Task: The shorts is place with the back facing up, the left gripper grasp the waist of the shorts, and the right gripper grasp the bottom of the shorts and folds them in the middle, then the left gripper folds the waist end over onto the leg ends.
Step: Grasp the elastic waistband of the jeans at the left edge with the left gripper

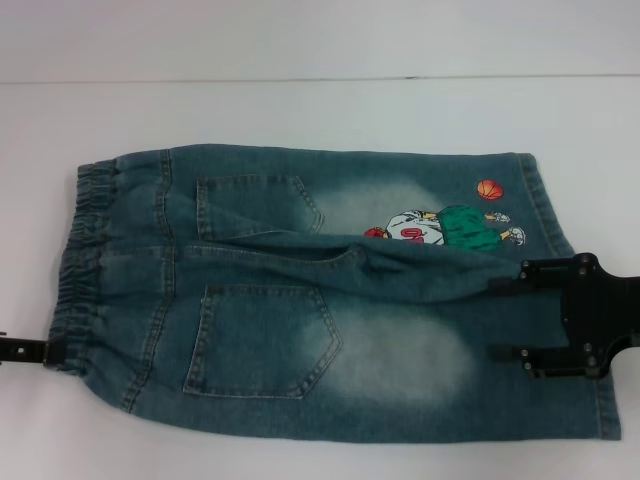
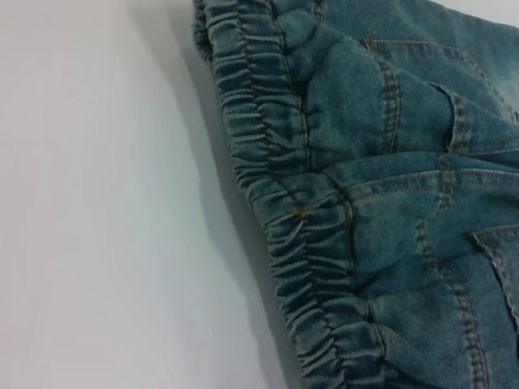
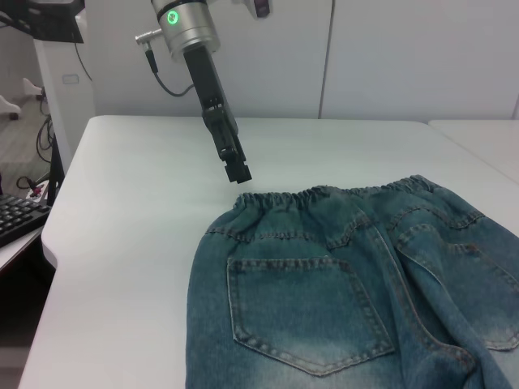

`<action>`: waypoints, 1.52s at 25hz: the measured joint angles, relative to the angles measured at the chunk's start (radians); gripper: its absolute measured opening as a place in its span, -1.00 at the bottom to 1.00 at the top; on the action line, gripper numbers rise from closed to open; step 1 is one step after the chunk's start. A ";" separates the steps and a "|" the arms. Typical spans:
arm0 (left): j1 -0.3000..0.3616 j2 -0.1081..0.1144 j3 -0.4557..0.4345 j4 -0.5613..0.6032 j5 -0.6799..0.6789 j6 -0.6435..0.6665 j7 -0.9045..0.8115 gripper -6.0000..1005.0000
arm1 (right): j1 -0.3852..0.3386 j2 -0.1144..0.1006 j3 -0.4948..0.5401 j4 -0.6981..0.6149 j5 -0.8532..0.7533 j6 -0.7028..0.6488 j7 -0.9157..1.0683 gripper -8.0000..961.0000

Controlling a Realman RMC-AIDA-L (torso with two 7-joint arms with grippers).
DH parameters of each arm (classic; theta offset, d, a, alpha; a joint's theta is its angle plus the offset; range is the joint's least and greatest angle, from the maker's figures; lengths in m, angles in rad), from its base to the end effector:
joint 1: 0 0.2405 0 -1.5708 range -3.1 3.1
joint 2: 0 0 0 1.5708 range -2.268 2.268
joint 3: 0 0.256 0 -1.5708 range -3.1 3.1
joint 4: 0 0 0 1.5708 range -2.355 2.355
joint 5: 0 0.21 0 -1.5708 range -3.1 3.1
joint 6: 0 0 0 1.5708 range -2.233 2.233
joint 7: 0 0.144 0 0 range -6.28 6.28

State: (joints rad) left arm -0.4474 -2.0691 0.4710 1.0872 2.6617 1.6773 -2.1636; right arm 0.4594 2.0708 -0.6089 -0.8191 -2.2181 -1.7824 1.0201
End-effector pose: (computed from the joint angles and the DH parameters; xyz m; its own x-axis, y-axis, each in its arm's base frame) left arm -0.3463 0.2886 0.0835 0.3493 0.9115 0.2173 0.9113 -0.2765 -0.3050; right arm 0.2855 0.2908 0.0256 0.9499 -0.0068 -0.3126 -0.0714 -0.9780 -0.1959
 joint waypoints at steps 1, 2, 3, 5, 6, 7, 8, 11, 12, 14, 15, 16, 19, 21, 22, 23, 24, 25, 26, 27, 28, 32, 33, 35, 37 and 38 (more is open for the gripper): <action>-0.001 0.000 0.000 0.000 0.000 -0.001 0.000 0.67 | 0.000 0.000 0.000 0.000 0.000 0.000 0.000 0.47; -0.001 0.000 0.000 -0.002 0.001 -0.003 -0.001 0.66 | 0.001 0.000 0.000 0.000 0.000 0.001 0.000 0.47; -0.003 -0.001 0.000 -0.005 0.002 -0.005 -0.002 0.66 | 0.001 0.000 0.000 0.000 0.000 0.001 0.000 0.47; -0.005 -0.001 0.000 -0.016 0.006 -0.009 -0.003 0.66 | 0.001 0.000 0.000 0.000 0.000 0.002 0.000 0.47; -0.008 0.001 0.000 -0.025 0.008 -0.012 -0.003 0.66 | 0.001 0.000 0.000 0.000 0.000 0.002 0.000 0.47; -0.009 0.002 0.000 -0.031 0.008 -0.014 -0.003 0.66 | 0.001 0.000 0.000 0.000 0.000 0.002 0.000 0.47; -0.012 0.004 0.000 -0.040 0.009 -0.016 -0.004 0.66 | 0.001 0.000 0.000 0.000 0.000 0.002 0.000 0.47; -0.016 0.005 0.004 -0.051 0.010 -0.021 -0.006 0.66 | 0.001 0.000 0.000 0.000 0.000 0.003 -0.002 0.47; -0.018 0.005 0.005 -0.054 0.010 -0.023 -0.007 0.66 | 0.001 0.000 0.000 0.000 0.000 0.003 -0.002 0.47; -0.021 0.005 0.008 -0.060 0.011 -0.029 -0.008 0.66 | 0.000 0.000 0.000 0.000 -0.001 0.004 -0.005 0.47; -0.022 0.005 0.012 -0.063 0.012 -0.031 -0.009 0.66 | -0.001 0.000 0.000 0.000 -0.001 0.006 -0.006 0.47; -0.022 0.005 0.014 -0.065 0.013 -0.032 -0.009 0.66 | -0.001 0.001 0.000 0.000 -0.001 0.009 -0.006 0.47; -0.023 0.007 0.022 -0.067 0.014 -0.028 0.002 0.66 | -0.002 0.001 0.000 0.000 -0.001 0.016 -0.006 0.47; -0.023 0.008 0.028 -0.061 0.014 -0.010 0.045 0.66 | -0.003 0.002 0.000 0.000 -0.001 0.018 -0.006 0.47; -0.023 0.008 0.029 -0.055 0.014 0.009 0.087 0.66 | -0.003 0.002 0.000 0.000 -0.002 0.018 -0.007 0.47; -0.023 0.008 0.030 -0.047 0.014 0.024 0.120 0.66 | -0.003 0.003 0.000 0.000 -0.002 0.019 -0.008 0.47; -0.021 0.008 0.030 -0.037 0.014 0.038 0.154 0.66 | -0.003 0.003 0.000 0.000 -0.002 0.019 -0.008 0.47; -0.019 0.009 0.029 -0.026 0.014 0.043 0.172 0.66 | -0.003 0.003 0.000 0.000 -0.002 0.019 -0.008 0.47; -0.017 0.008 0.029 -0.016 0.014 0.047 0.187 0.66 | -0.004 0.003 0.000 0.001 -0.002 0.020 -0.008 0.47; -0.016 0.009 0.027 -0.011 0.014 0.048 0.191 0.65 | -0.004 0.003 0.000 0.001 -0.002 0.020 -0.008 0.47; -0.015 0.010 0.027 -0.007 0.014 0.048 0.196 0.65 | -0.004 0.003 0.000 0.001 -0.002 0.020 -0.008 0.47; -0.016 0.013 0.029 -0.008 0.032 0.039 0.201 0.65 | -0.001 0.003 0.000 0.002 -0.002 0.021 -0.005 0.47; -0.018 0.013 0.030 -0.011 0.037 0.035 0.198 0.65 | 0.000 0.003 0.000 0.002 -0.002 0.021 -0.004 0.47; -0.022 0.013 0.029 -0.016 0.040 0.029 0.189 0.65 | 0.001 0.003 0.000 0.002 -0.002 0.022 -0.004 0.47; -0.023 0.013 0.029 -0.017 0.041 0.028 0.180 0.65 | 0.001 0.003 0.000 0.002 -0.002 0.022 -0.004 0.47; -0.024 0.013 0.029 -0.017 0.042 0.028 0.177 0.65 | 0.002 0.003 0.000 0.002 -0.002 0.021 -0.004 0.47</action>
State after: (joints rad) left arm -0.4711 -2.0566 0.5003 1.0702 2.7037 1.7053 -1.9866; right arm 0.4611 2.0738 -0.6090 -0.8175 -2.2197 -1.7609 1.0160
